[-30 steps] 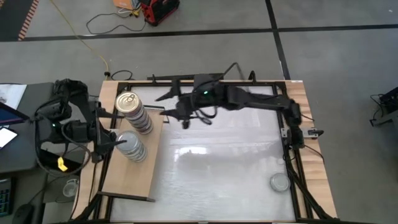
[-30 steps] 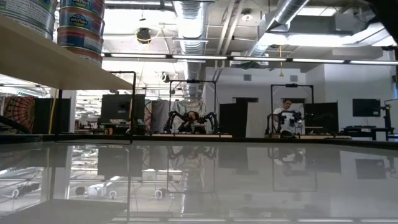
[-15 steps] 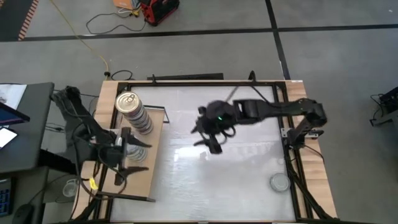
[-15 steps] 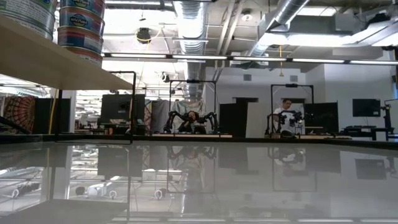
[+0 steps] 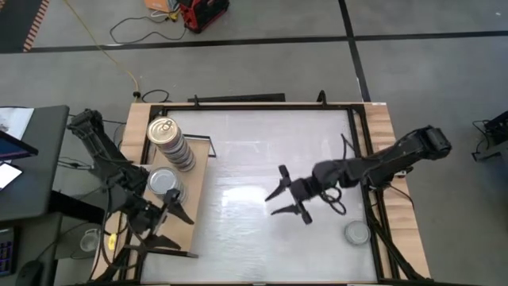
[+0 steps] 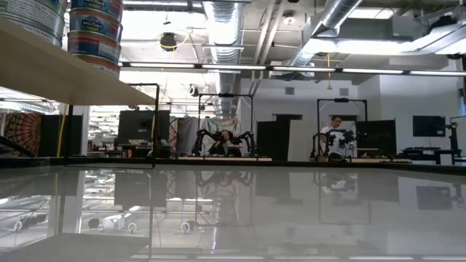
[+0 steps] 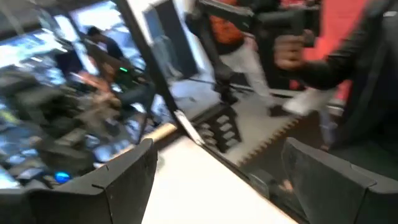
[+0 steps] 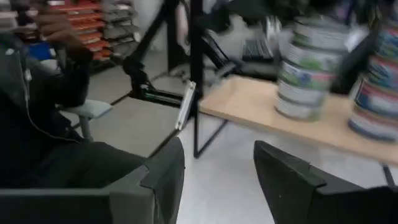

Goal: Stack canned seafood by type on shelf
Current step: Move the green tuna can to the middle right of the table

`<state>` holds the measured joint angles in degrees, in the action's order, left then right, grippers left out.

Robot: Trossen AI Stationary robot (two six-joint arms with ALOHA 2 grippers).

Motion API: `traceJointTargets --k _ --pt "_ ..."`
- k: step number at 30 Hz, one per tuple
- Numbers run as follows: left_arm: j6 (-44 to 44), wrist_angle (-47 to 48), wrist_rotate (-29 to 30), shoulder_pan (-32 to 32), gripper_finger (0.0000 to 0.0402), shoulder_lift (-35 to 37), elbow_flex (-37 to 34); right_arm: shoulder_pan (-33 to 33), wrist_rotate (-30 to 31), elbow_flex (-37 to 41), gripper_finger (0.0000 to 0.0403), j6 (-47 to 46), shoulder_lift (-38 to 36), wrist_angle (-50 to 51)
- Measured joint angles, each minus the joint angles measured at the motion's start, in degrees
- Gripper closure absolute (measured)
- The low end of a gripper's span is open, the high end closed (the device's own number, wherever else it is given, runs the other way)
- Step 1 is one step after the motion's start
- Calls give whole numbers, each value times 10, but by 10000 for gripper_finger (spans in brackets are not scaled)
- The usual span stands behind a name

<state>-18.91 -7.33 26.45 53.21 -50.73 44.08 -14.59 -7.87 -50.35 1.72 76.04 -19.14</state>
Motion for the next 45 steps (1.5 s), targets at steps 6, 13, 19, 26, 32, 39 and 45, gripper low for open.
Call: traceJointTargets --k 6,13,19,26,32,39,45 --pt "-21 -67 35 0 70 2 -12 -4 70 28 194 -44 -12 -45" --pt "15 -60 69 -30 70 1 -13 9 70 29 194 -146 3 -32" --pt "45 -49 39 -60 70 -12 -13 11 73 28 194 -159 35 -44" --pt "-9 -70 -52 -80 70 -58 -13 -6 74 28 194 -193 95 -42" --pt "-4 -79 -45 -92 70 -62 -12 -10 87 -5 195 -213 131 23" --pt "3 -62 -21 -92 70 -55 -12 -69 208 -107 212 -332 111 394" --pt "14 -63 -17 -92 70 -55 -12 -135 195 -130 222 -475 111 540"
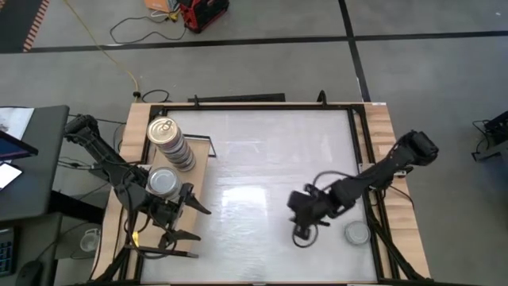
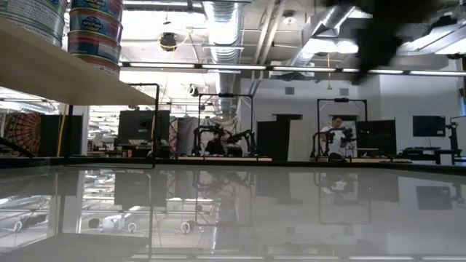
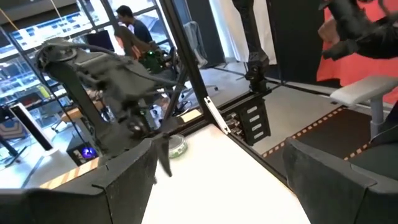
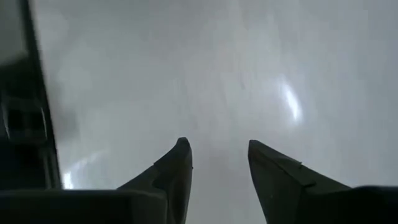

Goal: Stack canned seafood by type on shelf
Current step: Move the green tuna can to the middle right of the table

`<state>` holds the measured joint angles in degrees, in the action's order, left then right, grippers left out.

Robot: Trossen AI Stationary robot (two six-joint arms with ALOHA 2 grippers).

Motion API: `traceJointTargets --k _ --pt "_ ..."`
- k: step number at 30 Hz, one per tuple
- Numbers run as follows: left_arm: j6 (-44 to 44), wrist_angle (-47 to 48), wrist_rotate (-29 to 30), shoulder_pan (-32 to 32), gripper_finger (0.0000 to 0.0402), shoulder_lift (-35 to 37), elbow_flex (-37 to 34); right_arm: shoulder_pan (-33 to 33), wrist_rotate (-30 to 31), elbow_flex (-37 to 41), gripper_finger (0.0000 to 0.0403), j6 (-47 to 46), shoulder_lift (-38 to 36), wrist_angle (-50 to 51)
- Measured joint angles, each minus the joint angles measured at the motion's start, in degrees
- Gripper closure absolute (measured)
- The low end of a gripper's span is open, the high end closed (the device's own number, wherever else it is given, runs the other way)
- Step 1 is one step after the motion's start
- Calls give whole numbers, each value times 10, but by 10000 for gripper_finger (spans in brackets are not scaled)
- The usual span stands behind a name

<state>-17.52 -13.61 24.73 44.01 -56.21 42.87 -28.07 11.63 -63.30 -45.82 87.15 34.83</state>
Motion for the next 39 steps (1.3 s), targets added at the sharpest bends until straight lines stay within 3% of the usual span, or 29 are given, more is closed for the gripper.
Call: traceJointTargets --k 9,14,22,26,39 --pt "24 -16 1 0 70 0 0 -101 -194 -2 224 -287 0 276" --pt "35 -21 10 0 70 0 0 -158 -223 -2 224 -368 2 367" --pt "44 -25 25 0 70 0 0 -205 -233 20 243 -449 2 349" --pt "48 -27 25 0 70 0 0 -218 -273 58 261 -470 3 304" --pt "47 -27 26 0 70 0 0 -196 -284 120 284 -473 3 233"
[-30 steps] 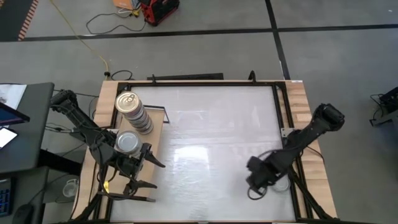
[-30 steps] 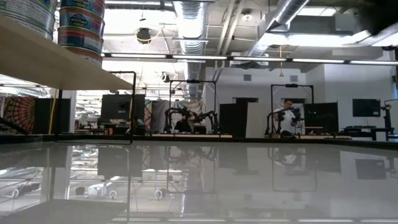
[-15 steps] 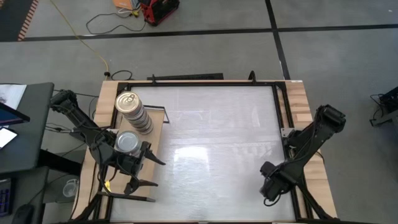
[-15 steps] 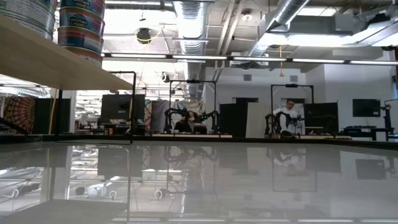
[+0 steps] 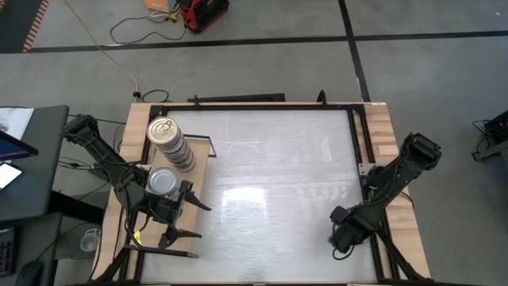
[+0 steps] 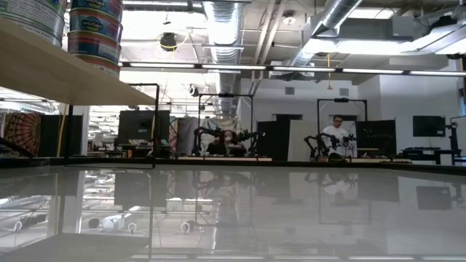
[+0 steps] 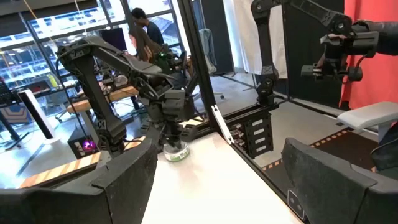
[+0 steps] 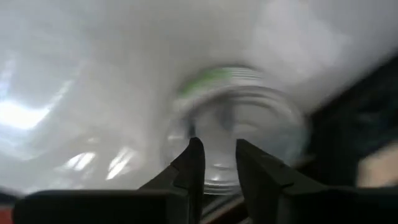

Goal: Stack canned seafood by type on shelf
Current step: Move the green tuna can to the middle right of the table

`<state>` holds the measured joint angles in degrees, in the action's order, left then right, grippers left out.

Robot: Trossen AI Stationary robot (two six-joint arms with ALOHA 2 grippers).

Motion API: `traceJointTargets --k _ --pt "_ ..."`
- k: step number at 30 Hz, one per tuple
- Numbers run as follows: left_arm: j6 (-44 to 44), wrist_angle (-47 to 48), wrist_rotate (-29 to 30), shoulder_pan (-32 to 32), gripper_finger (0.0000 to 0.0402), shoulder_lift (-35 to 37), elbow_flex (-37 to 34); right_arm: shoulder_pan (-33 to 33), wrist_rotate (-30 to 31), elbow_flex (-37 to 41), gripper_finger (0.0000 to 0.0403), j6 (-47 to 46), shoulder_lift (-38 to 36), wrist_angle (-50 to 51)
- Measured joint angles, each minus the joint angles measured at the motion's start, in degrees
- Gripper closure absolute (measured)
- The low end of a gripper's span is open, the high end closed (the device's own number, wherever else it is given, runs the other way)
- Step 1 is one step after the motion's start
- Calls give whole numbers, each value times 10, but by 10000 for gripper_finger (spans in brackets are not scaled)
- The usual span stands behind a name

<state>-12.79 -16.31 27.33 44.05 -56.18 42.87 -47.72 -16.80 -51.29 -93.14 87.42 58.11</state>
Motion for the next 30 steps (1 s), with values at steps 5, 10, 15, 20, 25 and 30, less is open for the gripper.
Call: traceJointTargets --k 5,10,15,20,25,30 --pt "0 -1 0 0 70 0 0 46 1 14 284 41 2 -29" --pt "0 0 0 0 70 3 0 121 -15 9 284 154 35 -44" --pt "-2 2 4 2 70 4 0 194 41 -45 284 279 75 -49" --pt "0 2 4 2 70 4 0 256 138 -122 284 391 117 -25" --pt "0 5 4 3 70 4 0 298 215 -190 284 474 144 -21" --pt "7 5 6 3 70 4 0 295 264 -238 284 497 125 -5"
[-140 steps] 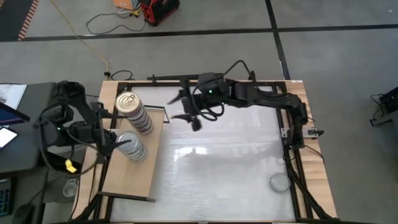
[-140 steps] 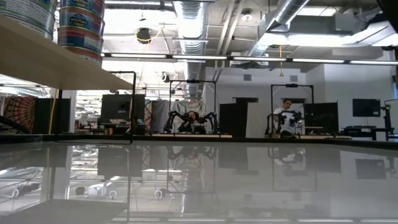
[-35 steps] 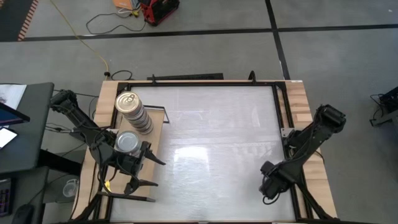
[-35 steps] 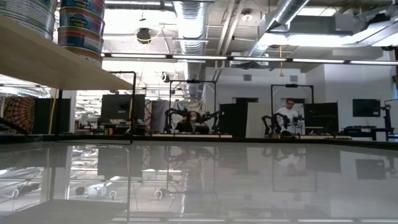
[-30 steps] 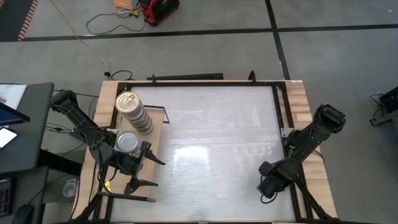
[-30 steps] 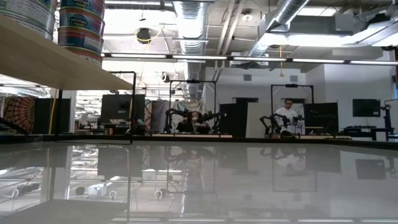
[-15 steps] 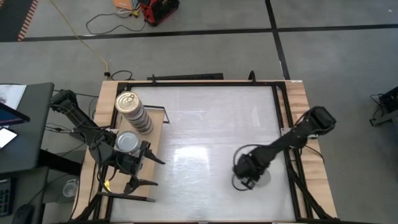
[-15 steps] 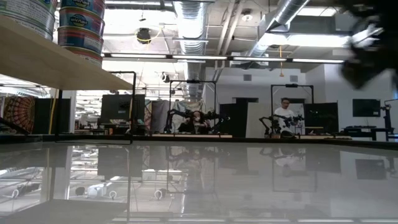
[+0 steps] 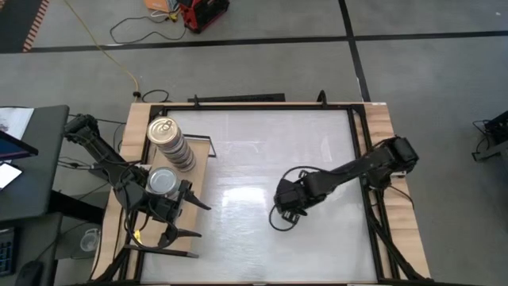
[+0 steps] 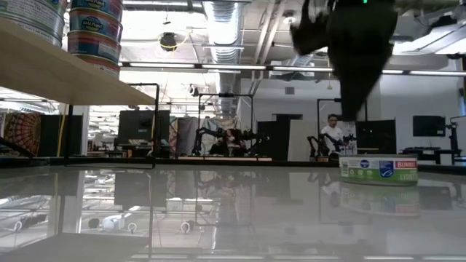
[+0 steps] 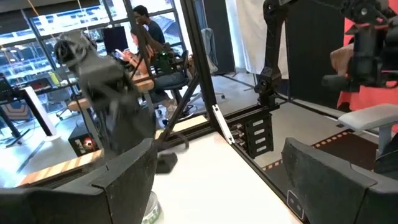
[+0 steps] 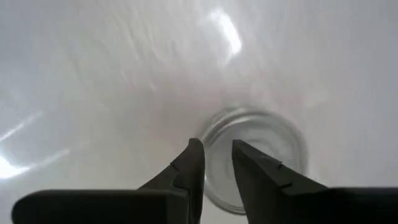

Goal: Stack canned seafood by type on shelf
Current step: Move the green tuna can to the middle right of the table, then stack the green tuna can on top of the green tuna can on the shelf

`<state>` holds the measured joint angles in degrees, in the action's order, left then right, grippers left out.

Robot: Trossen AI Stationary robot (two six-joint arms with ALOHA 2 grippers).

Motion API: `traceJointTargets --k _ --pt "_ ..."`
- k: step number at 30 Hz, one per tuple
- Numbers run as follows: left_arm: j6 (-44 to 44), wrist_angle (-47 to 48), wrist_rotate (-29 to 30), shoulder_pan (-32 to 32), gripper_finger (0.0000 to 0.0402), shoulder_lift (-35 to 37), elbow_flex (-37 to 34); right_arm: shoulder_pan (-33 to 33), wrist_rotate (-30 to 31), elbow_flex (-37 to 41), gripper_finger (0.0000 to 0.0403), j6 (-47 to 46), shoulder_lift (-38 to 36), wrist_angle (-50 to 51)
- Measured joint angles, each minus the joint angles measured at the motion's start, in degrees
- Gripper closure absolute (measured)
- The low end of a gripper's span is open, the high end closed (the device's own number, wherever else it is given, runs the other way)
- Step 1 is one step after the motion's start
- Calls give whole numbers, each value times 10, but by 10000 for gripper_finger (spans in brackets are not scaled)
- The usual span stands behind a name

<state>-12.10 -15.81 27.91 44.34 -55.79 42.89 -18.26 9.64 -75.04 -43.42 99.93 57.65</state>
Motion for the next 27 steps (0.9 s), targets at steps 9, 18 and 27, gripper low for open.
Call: traceJointTargets --k 9,18,27 --pt "30 2 0 0 70 0 0 -107 173 29 284 -59 -92 11" --pt "28 2 6 -1 70 0 0 -155 102 105 206 -196 -160 43" --pt "38 -7 9 -2 70 0 0 -38 69 180 159 -166 -159 25"
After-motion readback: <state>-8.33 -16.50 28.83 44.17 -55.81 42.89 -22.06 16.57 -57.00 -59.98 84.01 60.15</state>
